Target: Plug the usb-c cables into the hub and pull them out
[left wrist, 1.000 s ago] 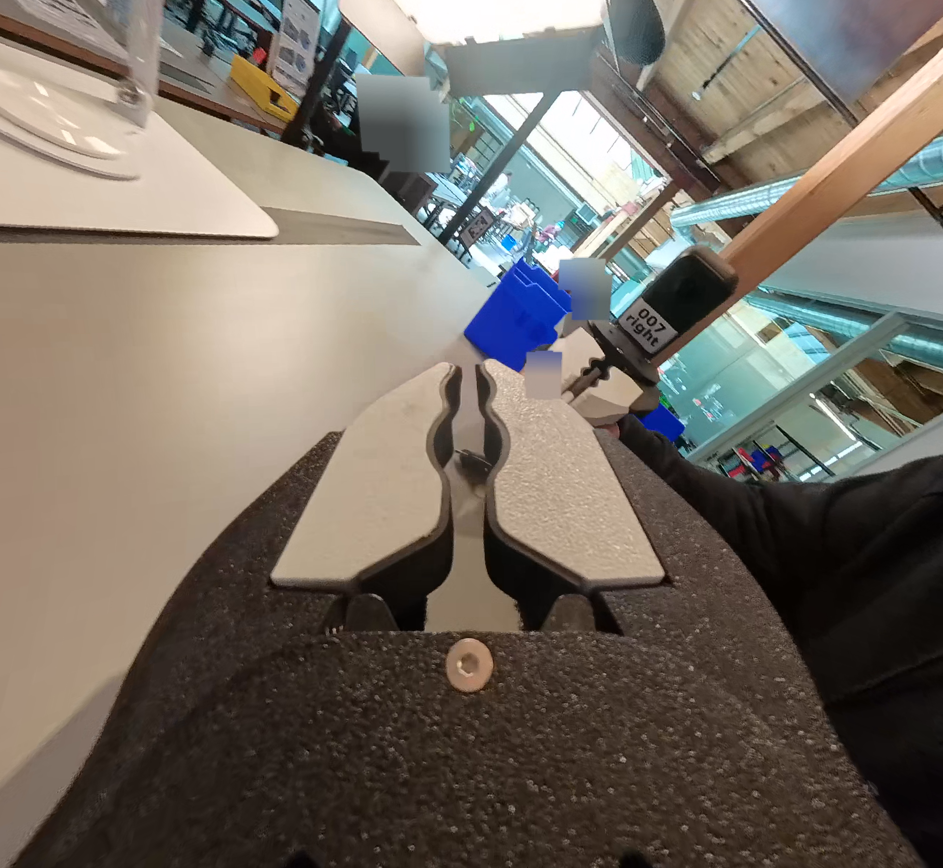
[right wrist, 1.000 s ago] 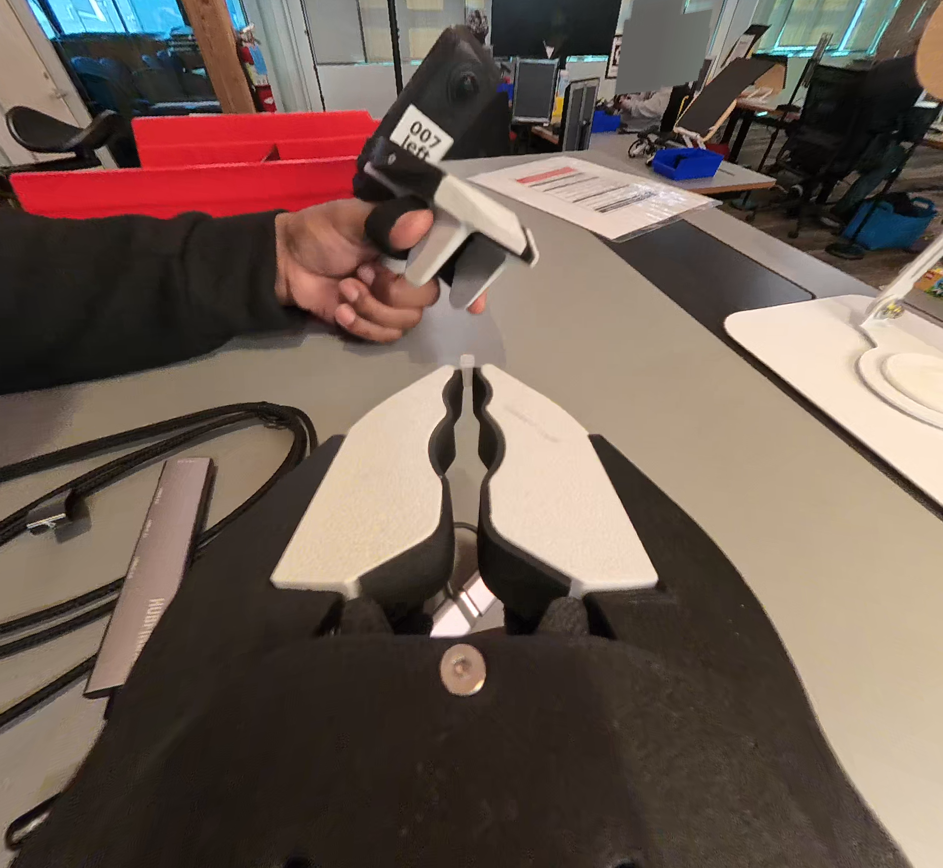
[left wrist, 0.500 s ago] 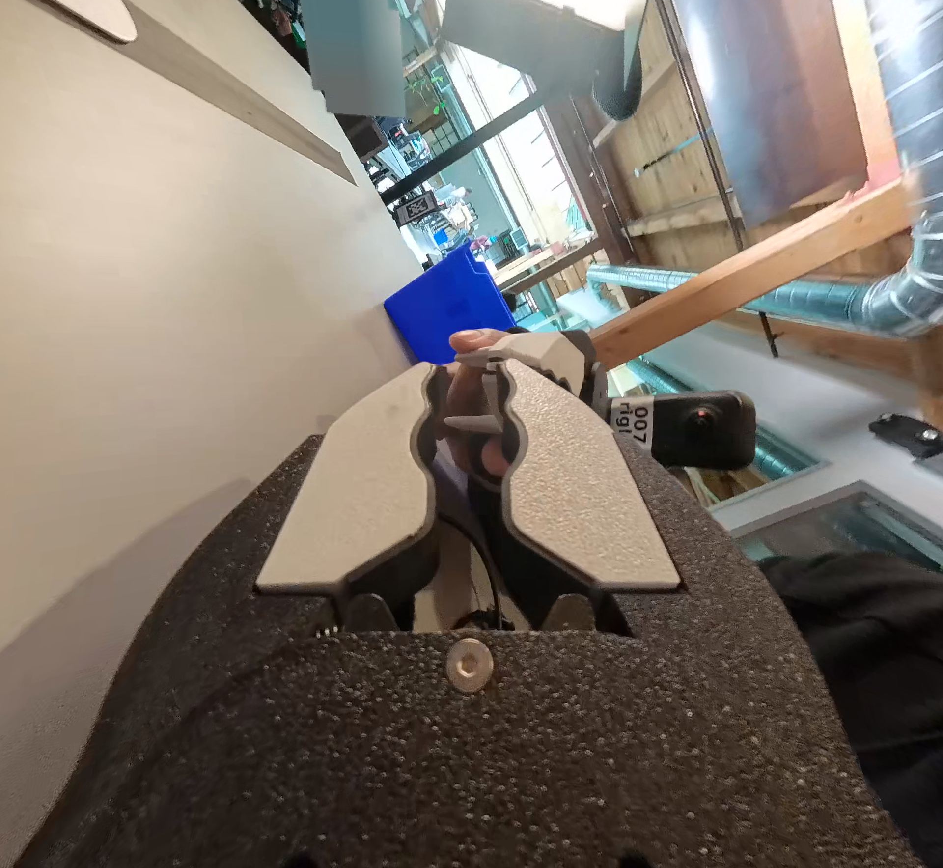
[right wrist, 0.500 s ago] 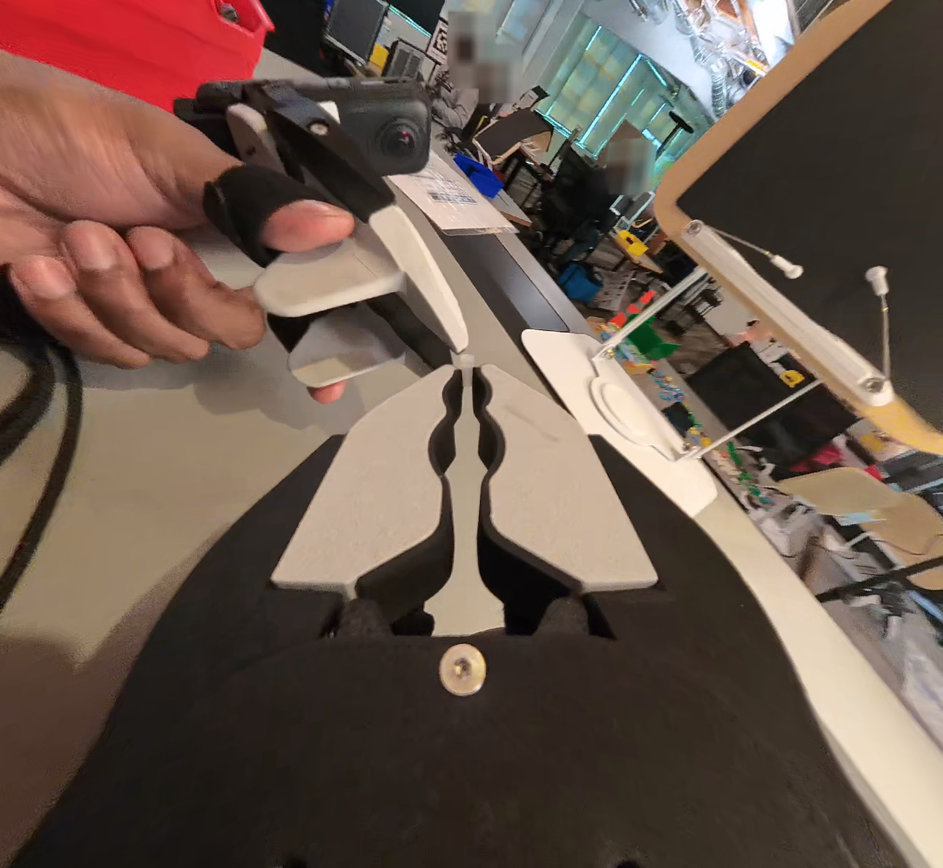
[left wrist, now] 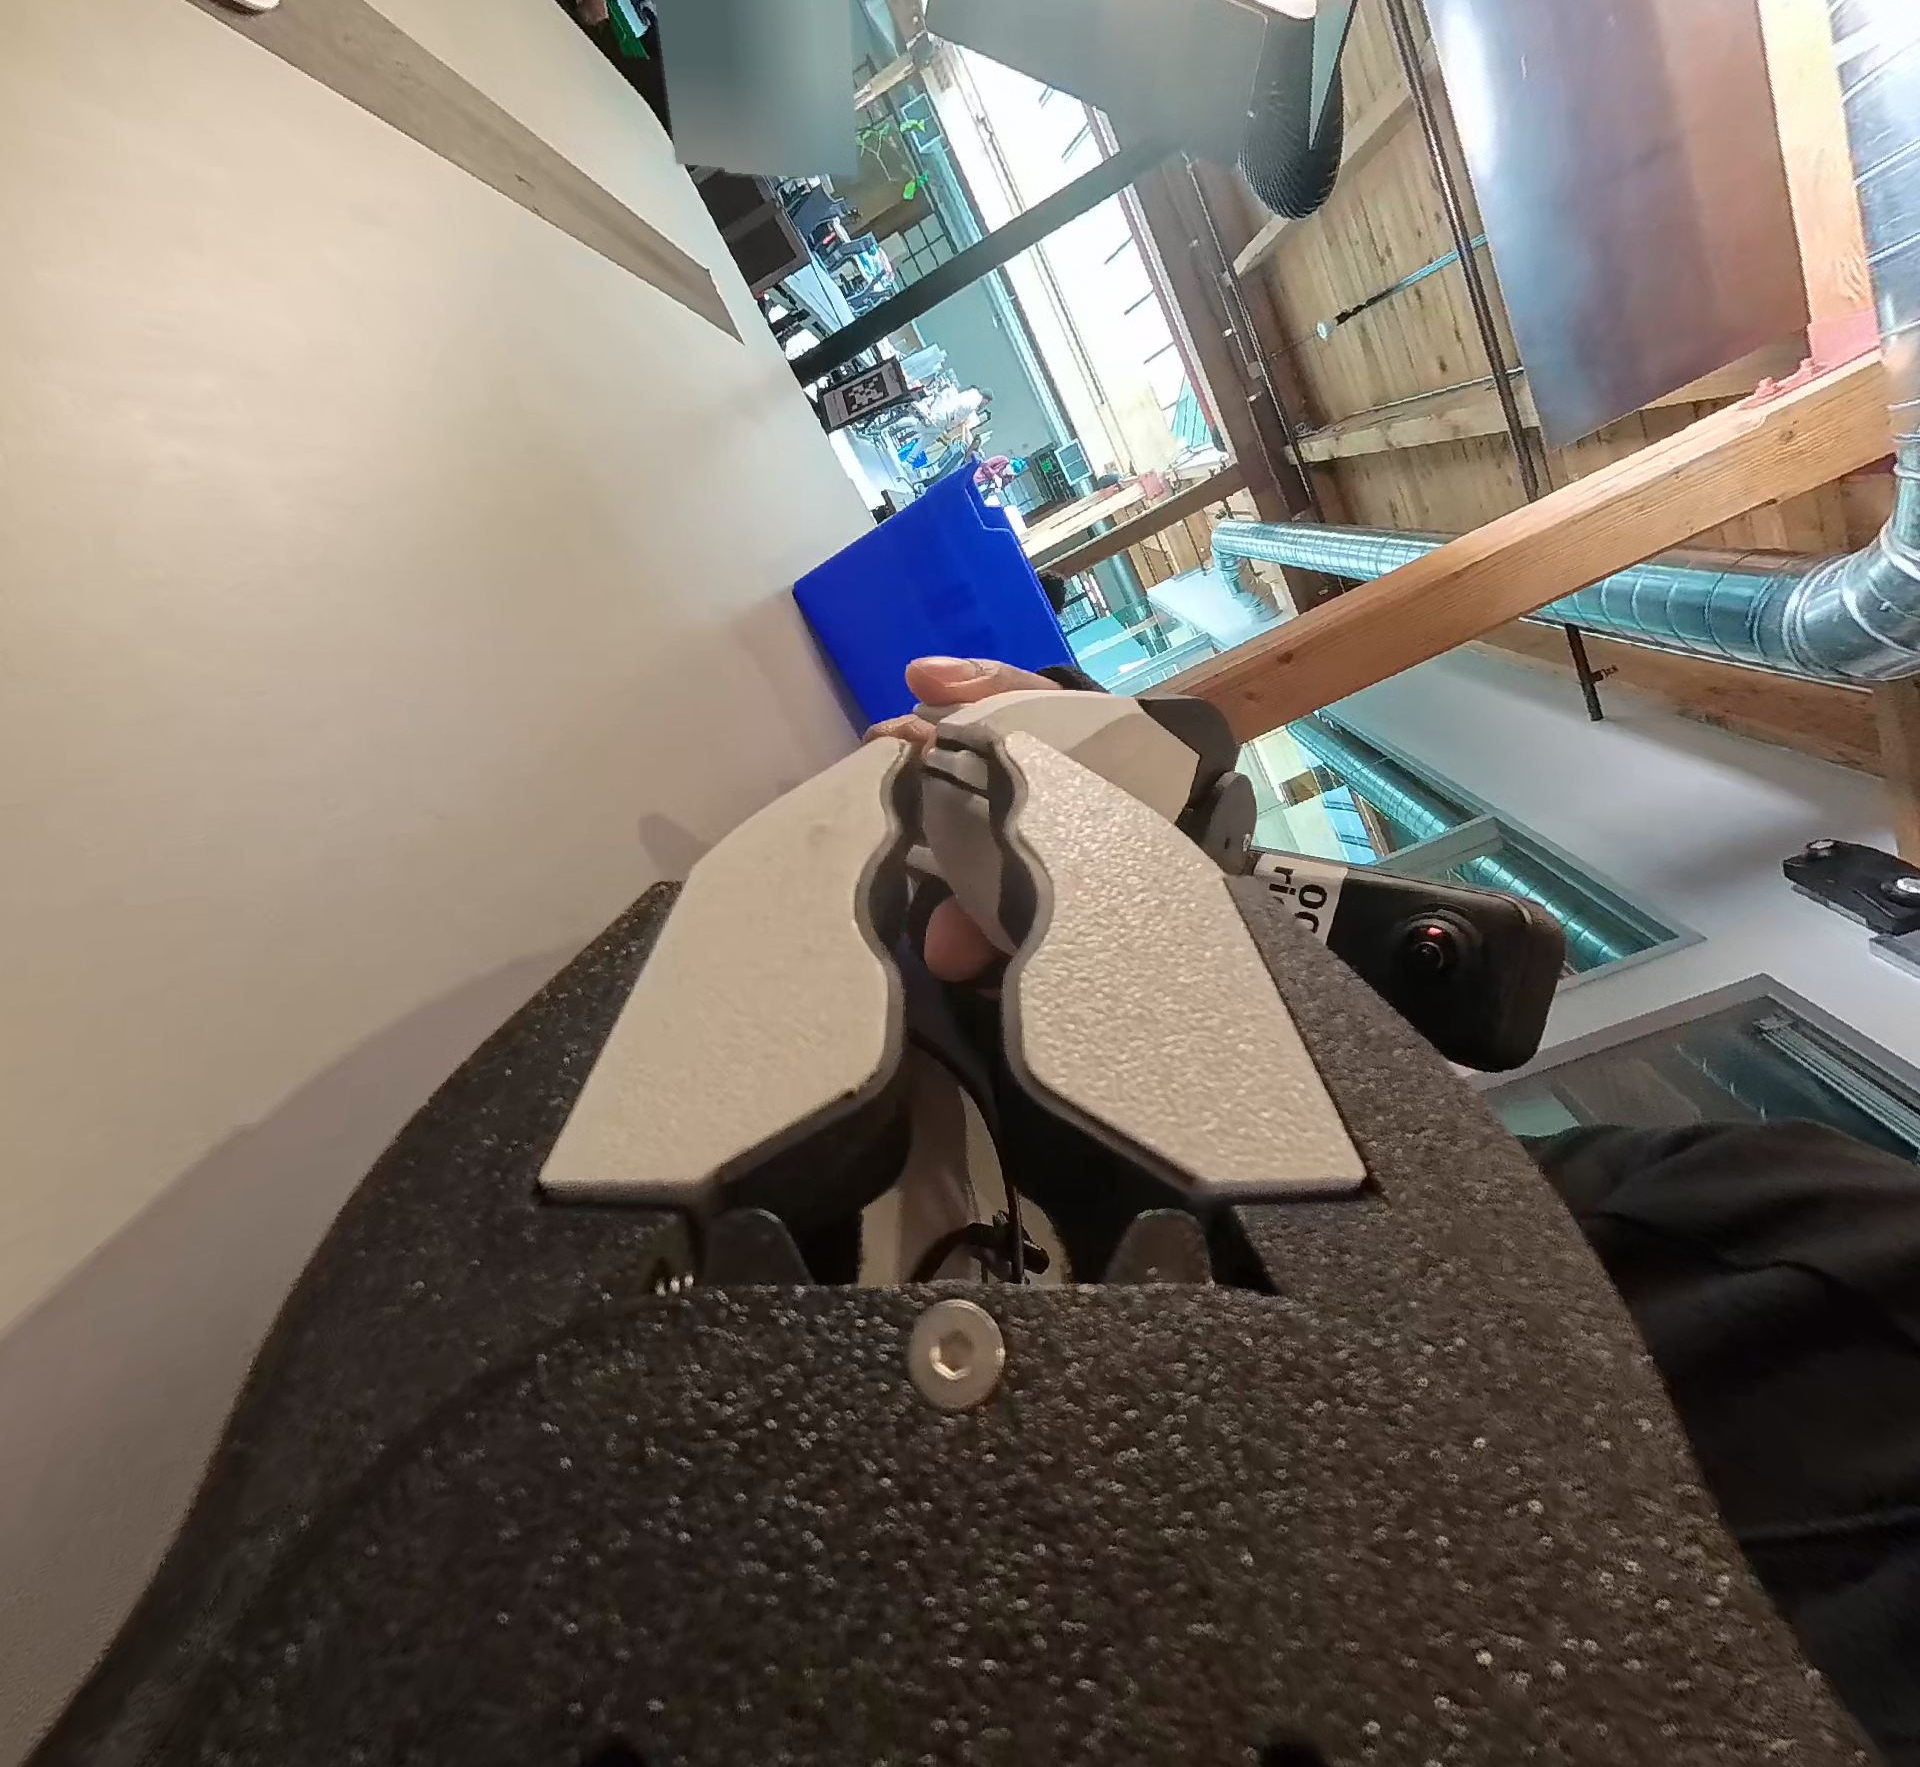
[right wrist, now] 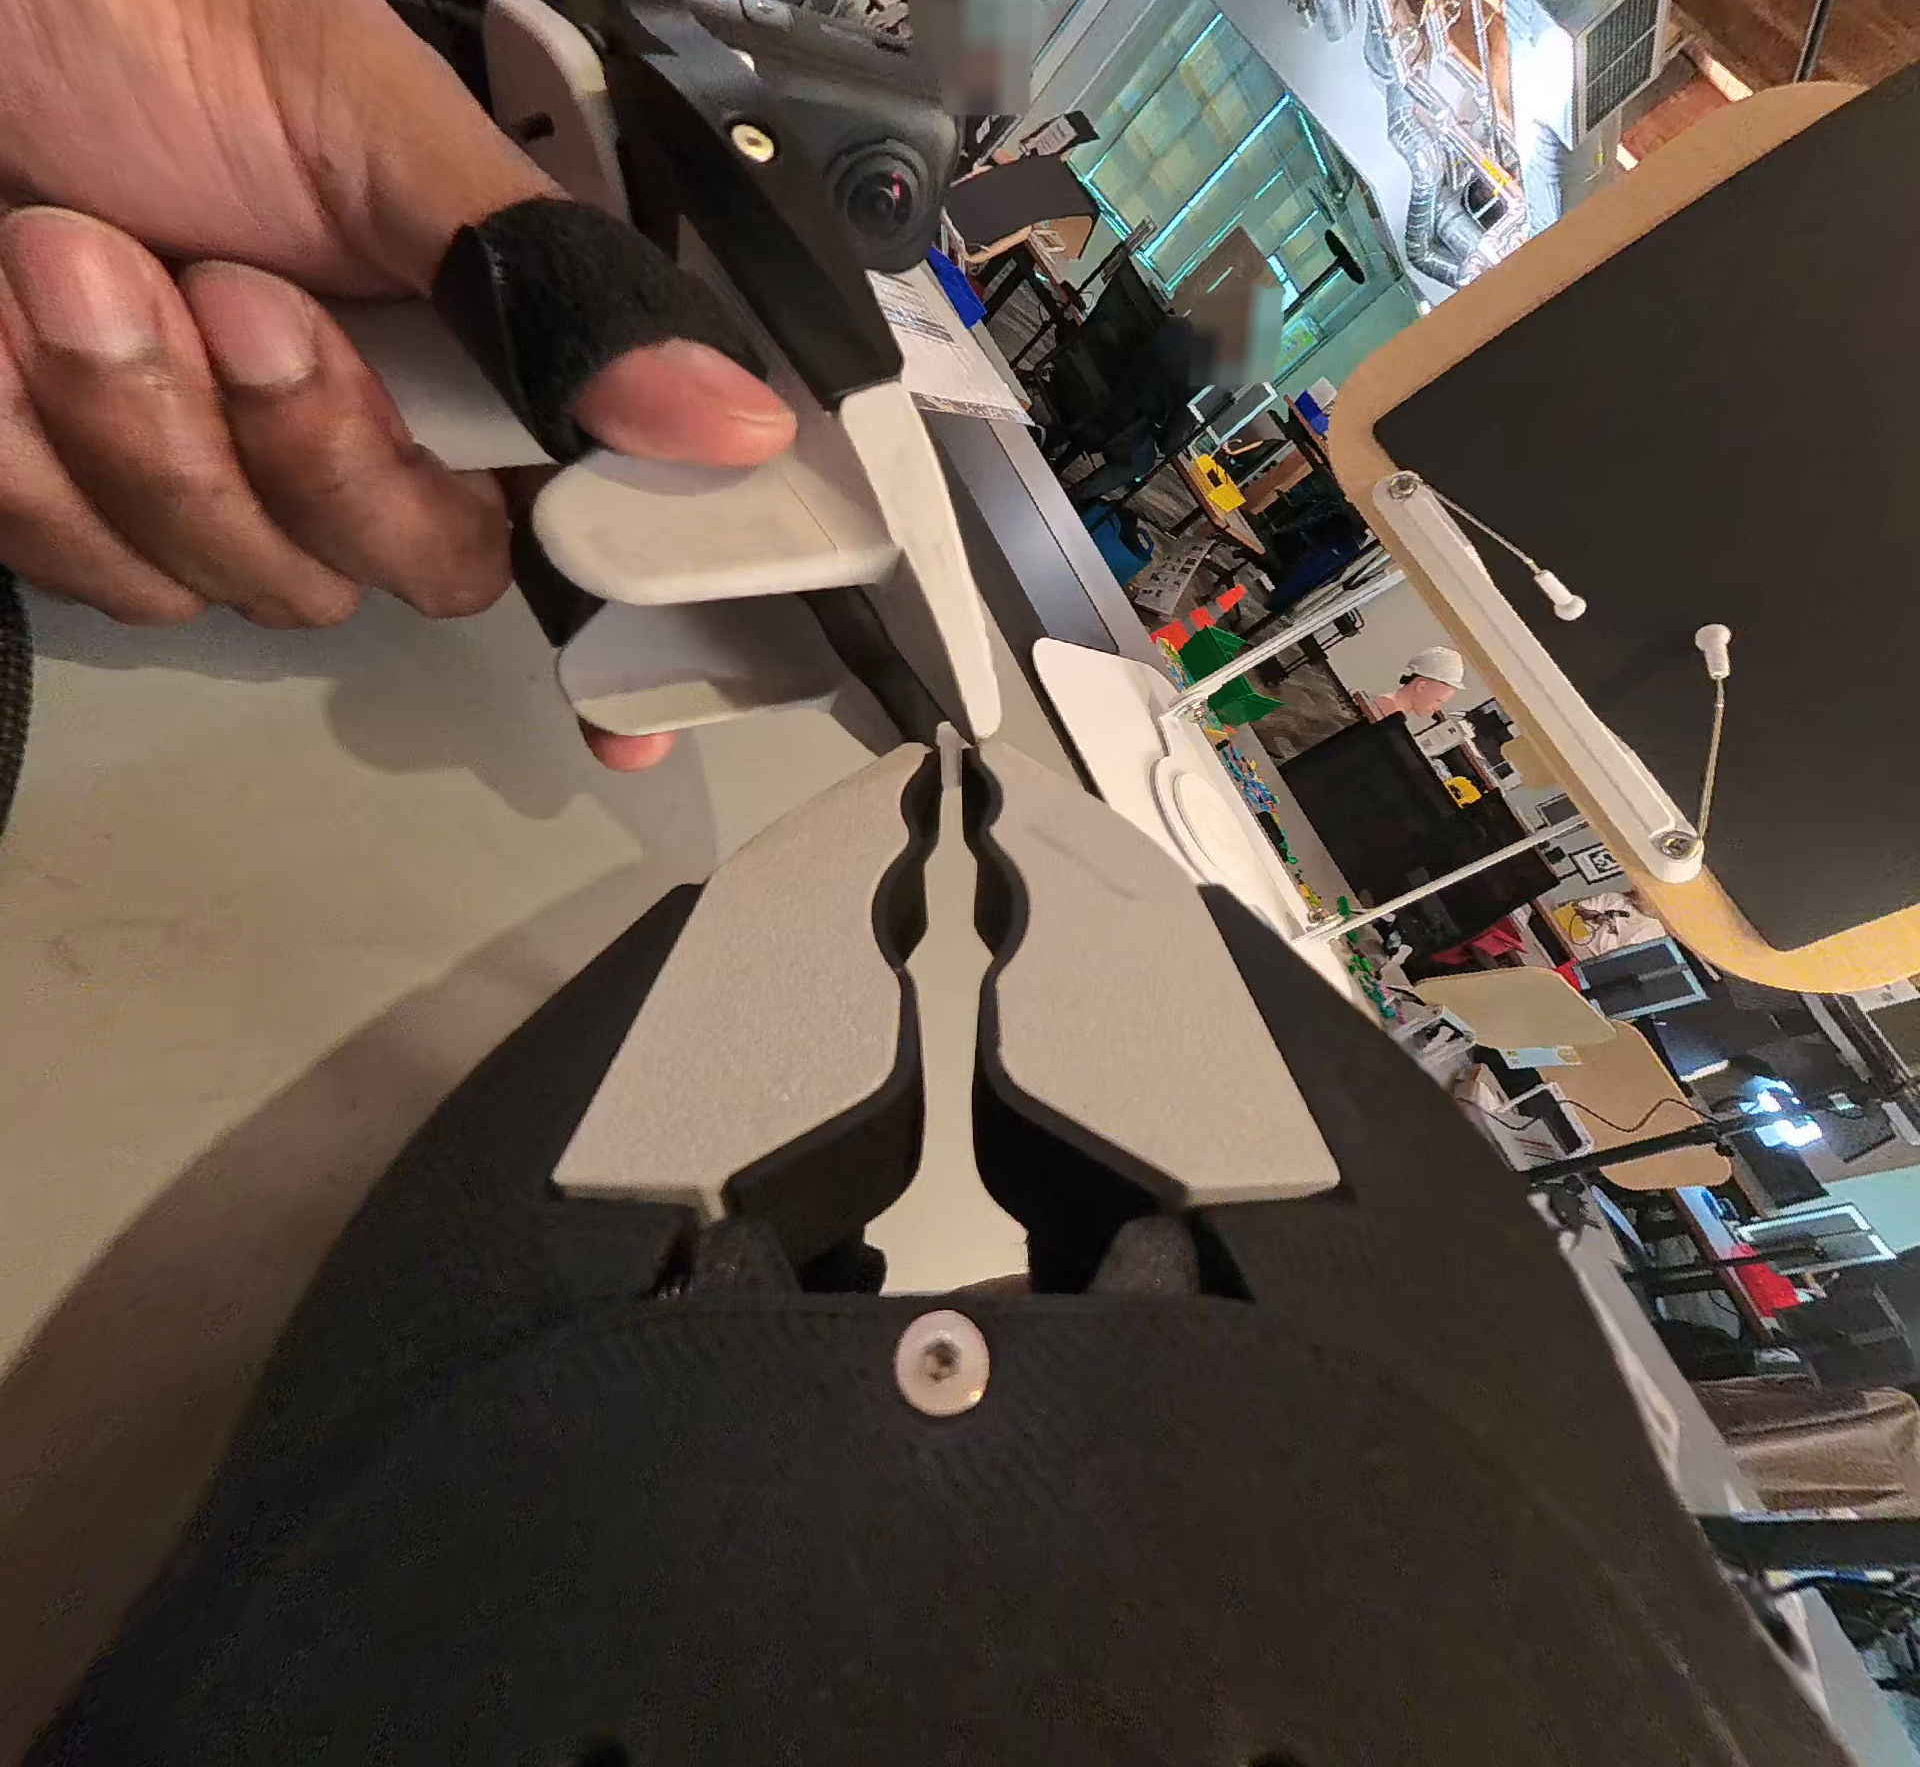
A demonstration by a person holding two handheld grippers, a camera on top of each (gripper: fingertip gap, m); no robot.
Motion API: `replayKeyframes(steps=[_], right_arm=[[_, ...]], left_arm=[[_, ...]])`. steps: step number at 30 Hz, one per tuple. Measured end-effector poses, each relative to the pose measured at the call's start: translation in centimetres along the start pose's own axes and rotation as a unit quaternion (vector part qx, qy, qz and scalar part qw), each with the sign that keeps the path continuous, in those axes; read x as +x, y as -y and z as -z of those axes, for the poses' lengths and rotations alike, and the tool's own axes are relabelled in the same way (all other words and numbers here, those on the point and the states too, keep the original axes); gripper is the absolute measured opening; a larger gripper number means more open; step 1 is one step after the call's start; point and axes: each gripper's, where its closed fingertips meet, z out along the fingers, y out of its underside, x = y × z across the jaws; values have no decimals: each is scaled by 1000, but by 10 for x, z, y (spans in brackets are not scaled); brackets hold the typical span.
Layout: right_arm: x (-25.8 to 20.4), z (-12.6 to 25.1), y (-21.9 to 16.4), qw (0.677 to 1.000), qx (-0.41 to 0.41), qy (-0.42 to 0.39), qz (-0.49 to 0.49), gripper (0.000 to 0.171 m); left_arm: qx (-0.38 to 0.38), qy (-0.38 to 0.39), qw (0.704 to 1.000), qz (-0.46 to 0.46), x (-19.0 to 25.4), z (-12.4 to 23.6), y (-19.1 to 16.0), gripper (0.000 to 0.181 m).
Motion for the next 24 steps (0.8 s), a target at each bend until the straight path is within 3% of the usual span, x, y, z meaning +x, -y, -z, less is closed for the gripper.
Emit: replayKeyframes(steps=[12,20,24], right_arm=[[0,3,1,997,25,34,-70,15],[-9,11,10,977,66,126,-159,25],[-20,12,0,977,33,156,-139,24]], left_arm=[[-18,2,999,-48,3,3,-2,3],[-69,-21,988,-134,14,13,-7,0],[-91,4,986,-138,5,15,-11,0]])
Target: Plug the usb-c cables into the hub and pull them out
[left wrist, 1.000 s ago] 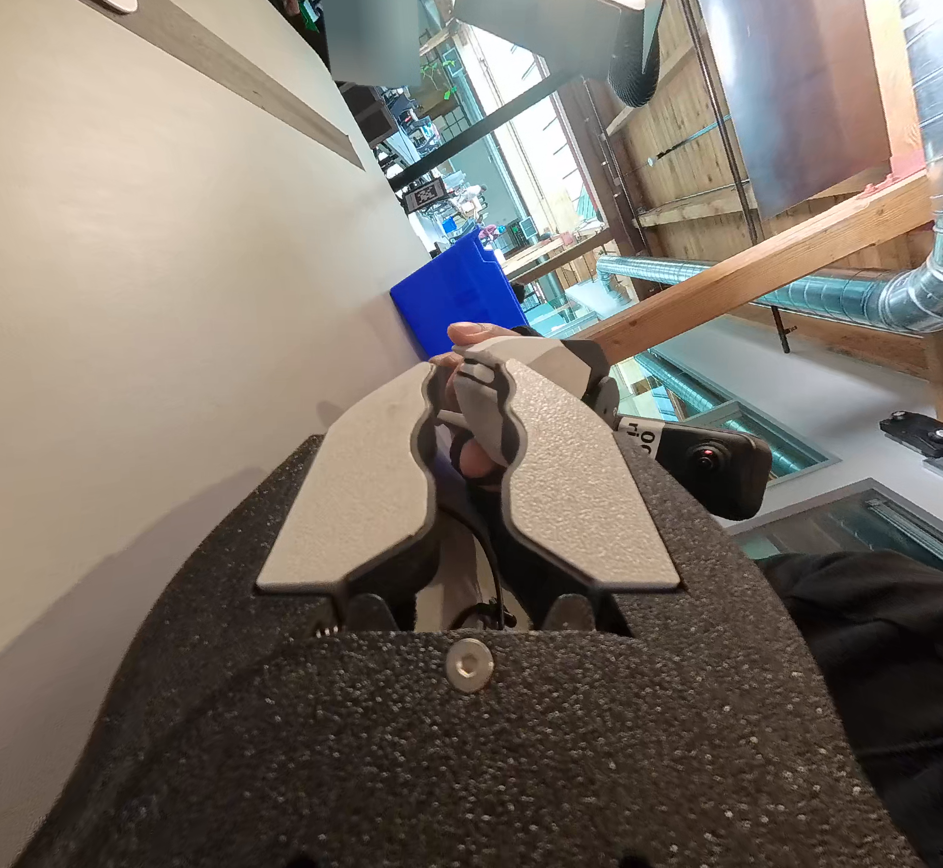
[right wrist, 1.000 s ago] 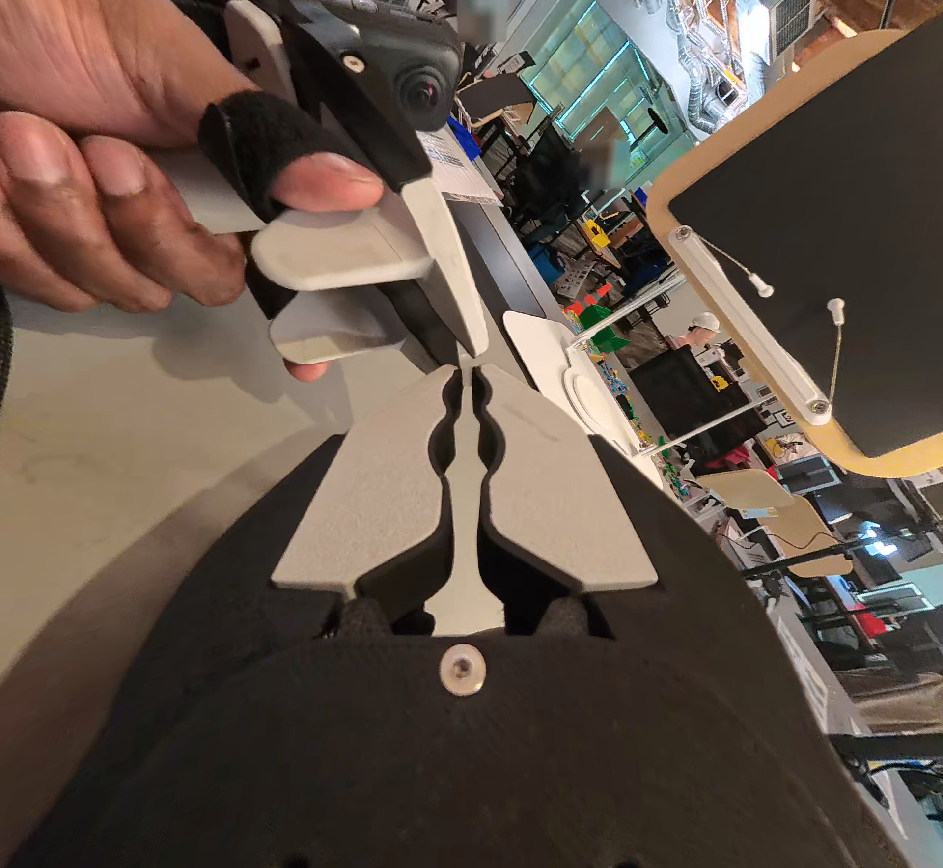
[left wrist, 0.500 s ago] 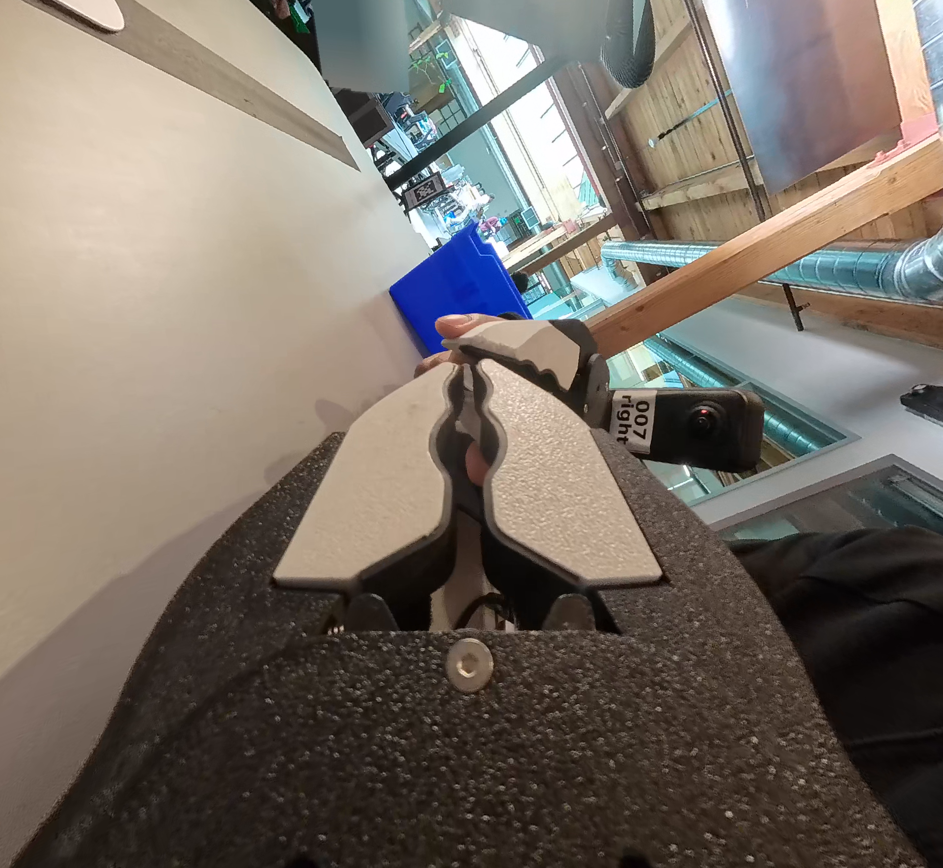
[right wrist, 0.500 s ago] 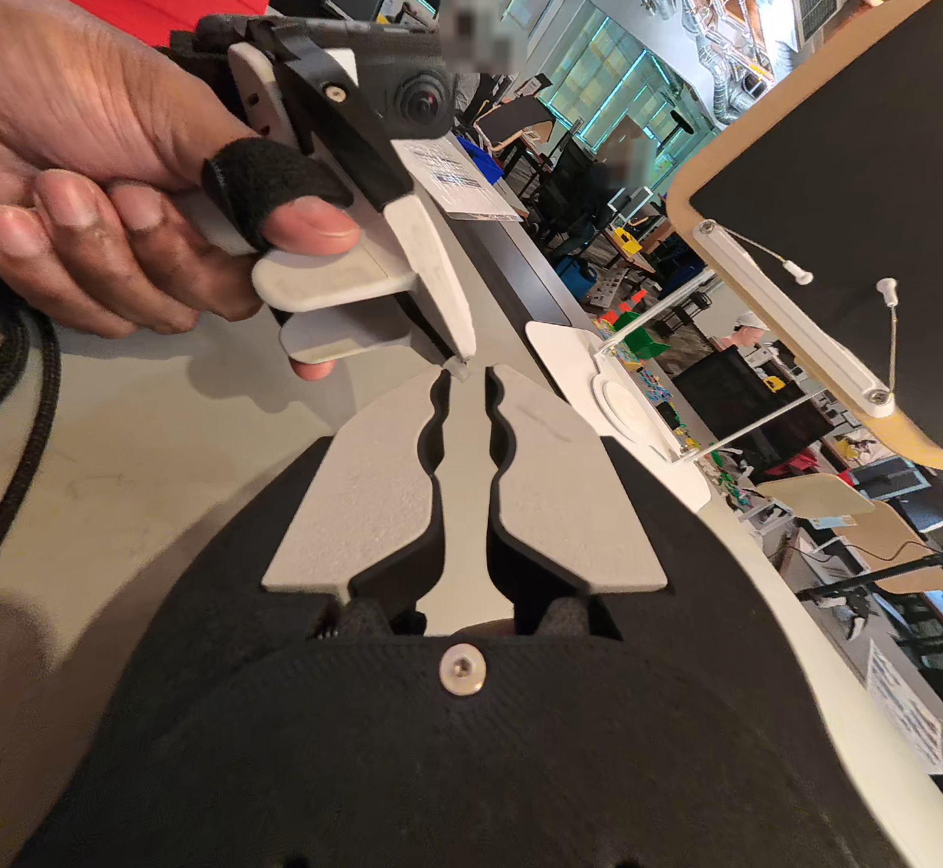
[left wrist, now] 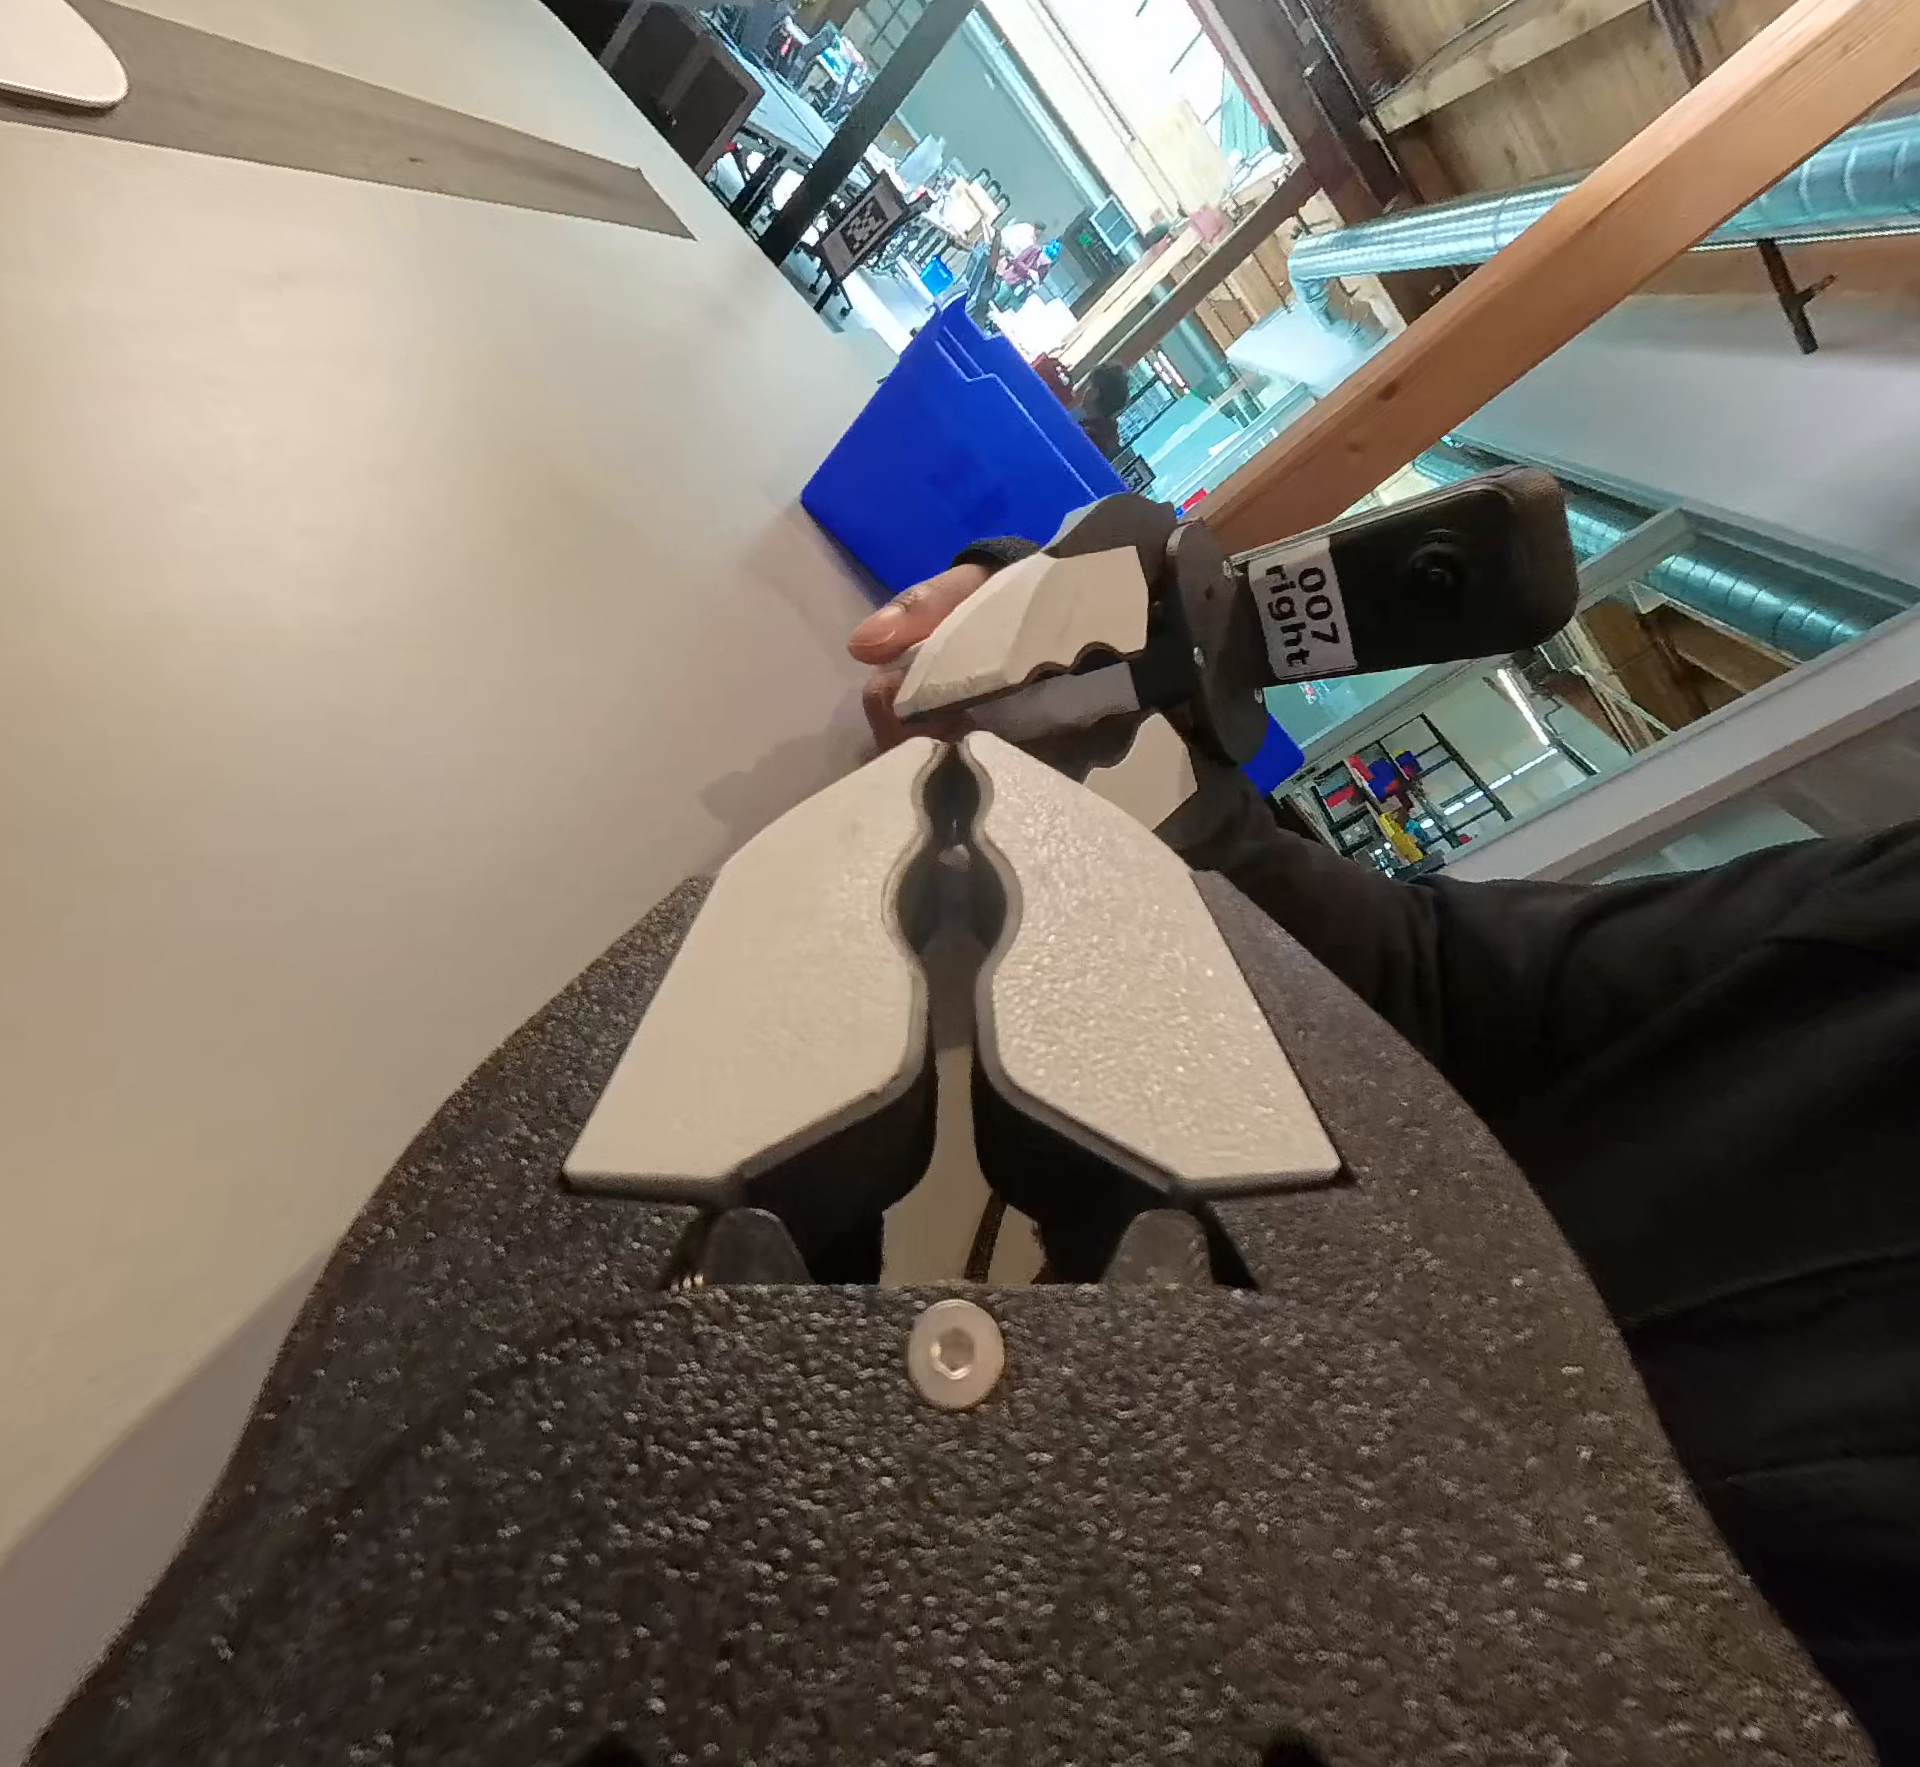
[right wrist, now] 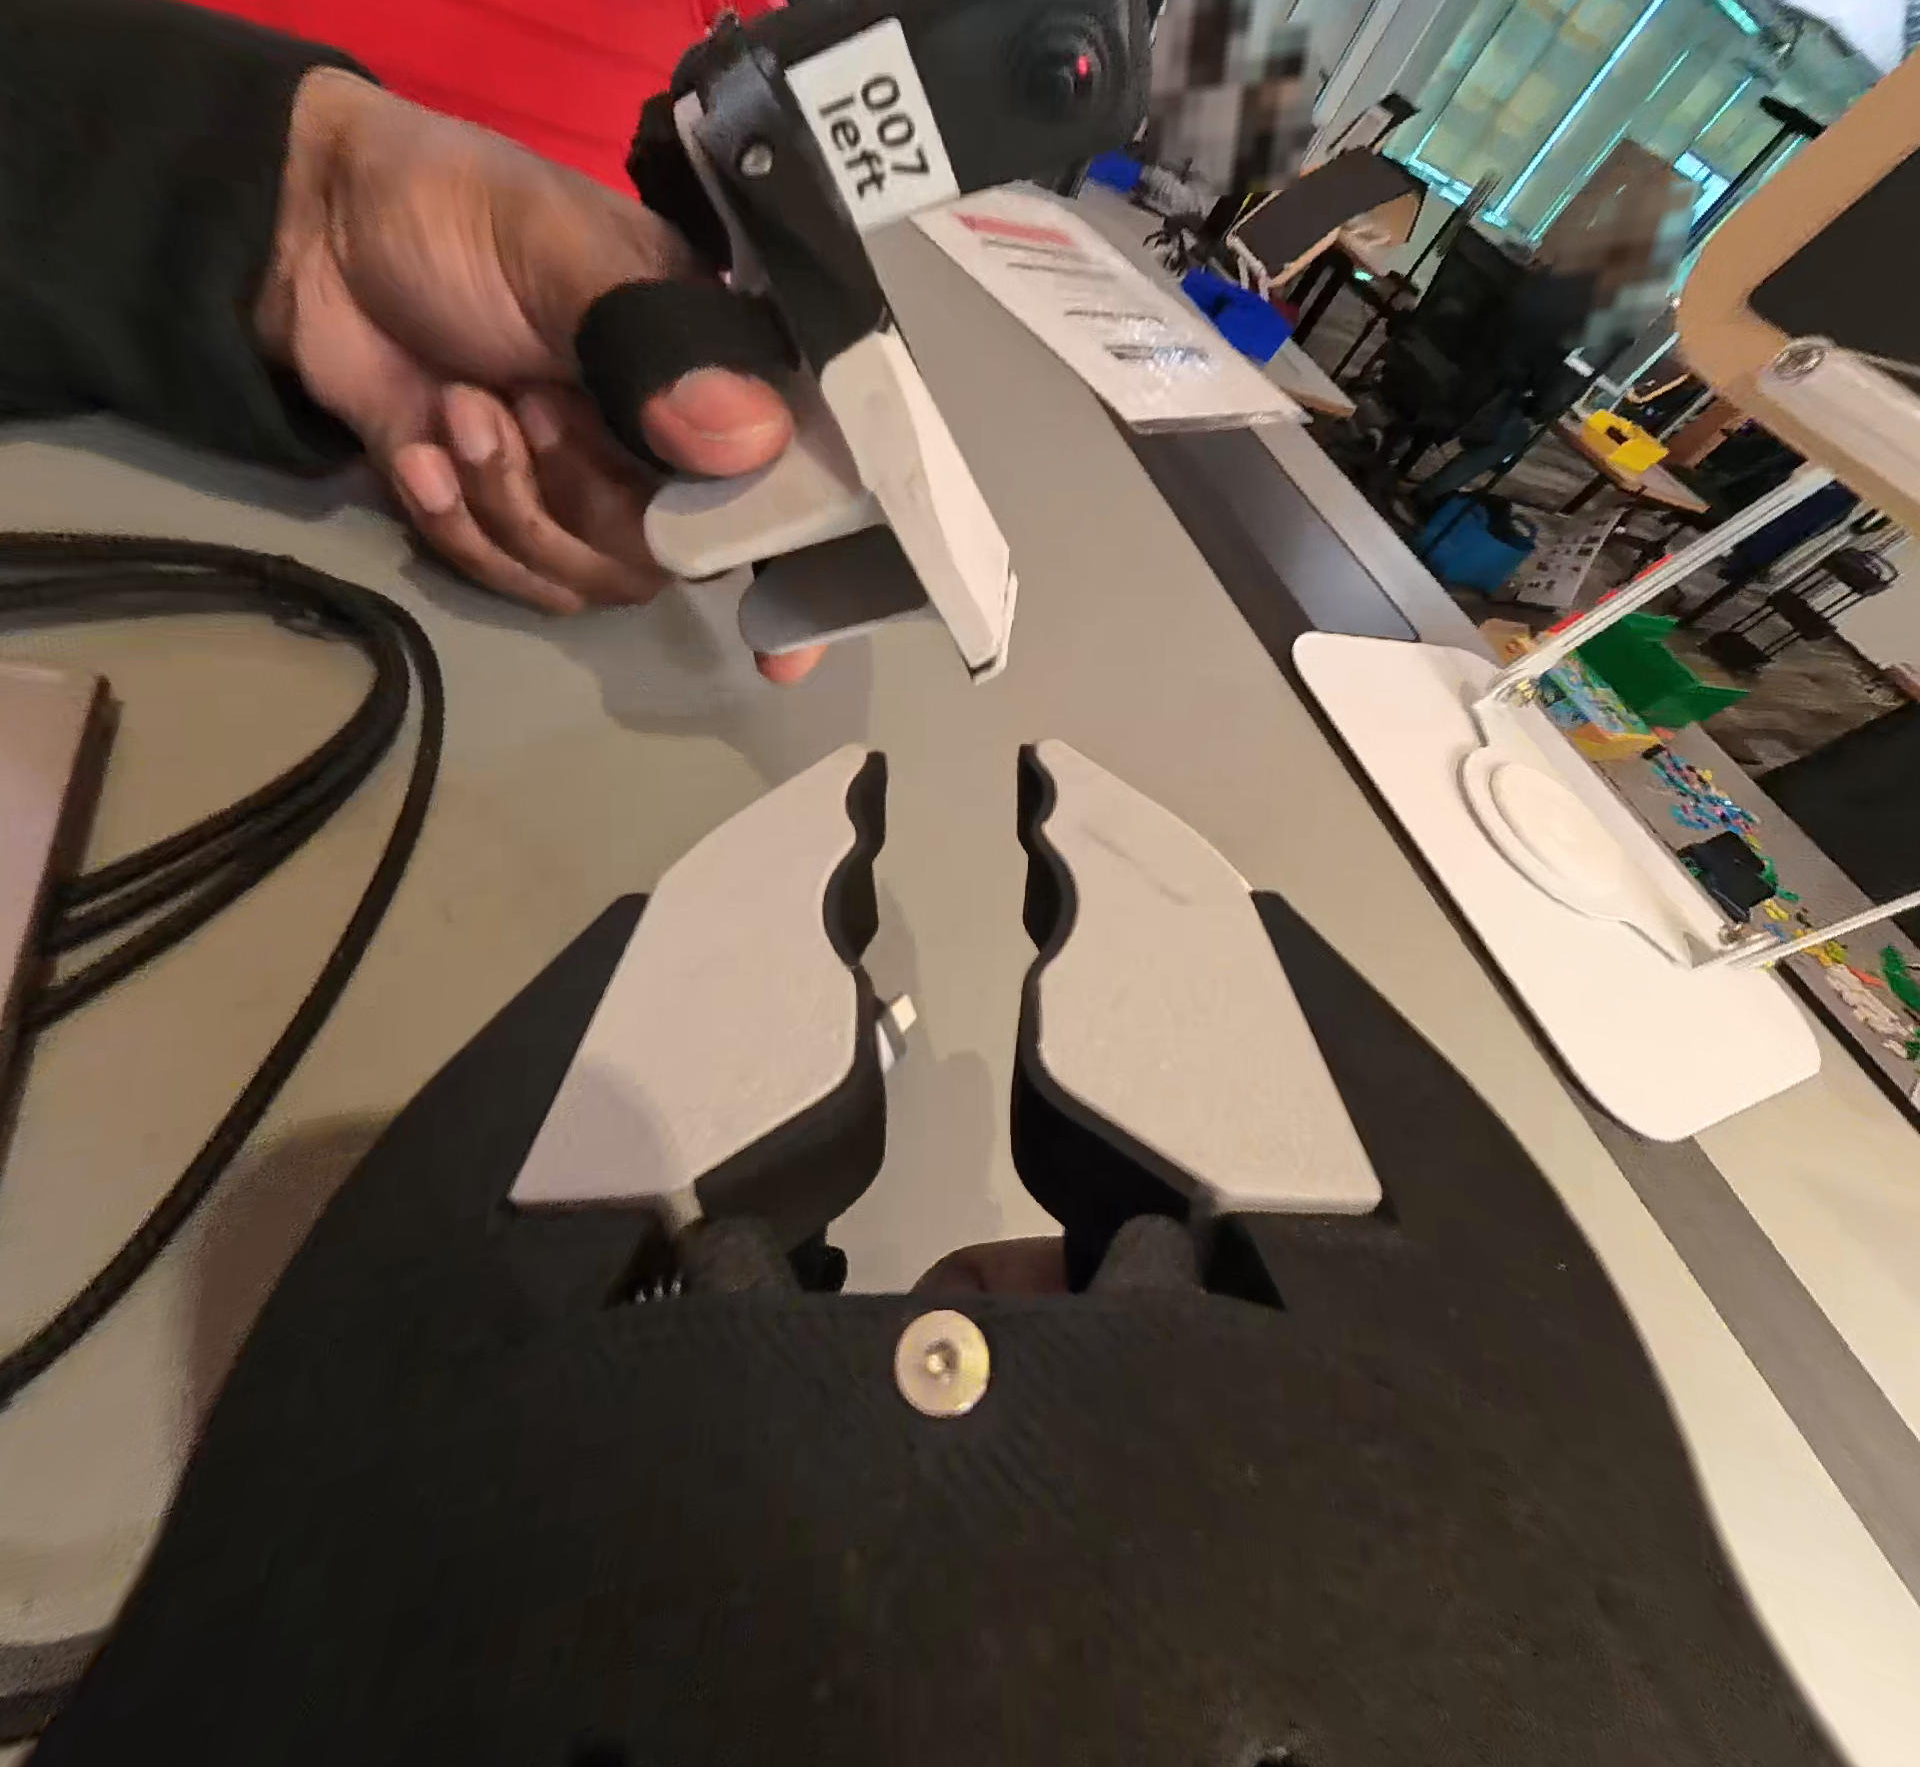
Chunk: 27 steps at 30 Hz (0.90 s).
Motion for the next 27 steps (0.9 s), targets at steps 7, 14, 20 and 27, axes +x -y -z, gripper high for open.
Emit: replayKeyframes(steps=[7,14,20,27], right_arm=[[31,17,8,993,56,-34,-100,22],[65,28,-16,970,-84,-130,-189,19],[47,55,-82,899,-279,-134,-309,28],[18,78,-89,858,-337,-92,-376,32]], left_arm=[[7,5,1000,13,-4,1,2,0],[-1,14,1000,18,-8,-2,0,0],[-3,16,1000,22,-10,-2,-1,0],[-3,17,1000,26,-11,-2,0,0]])
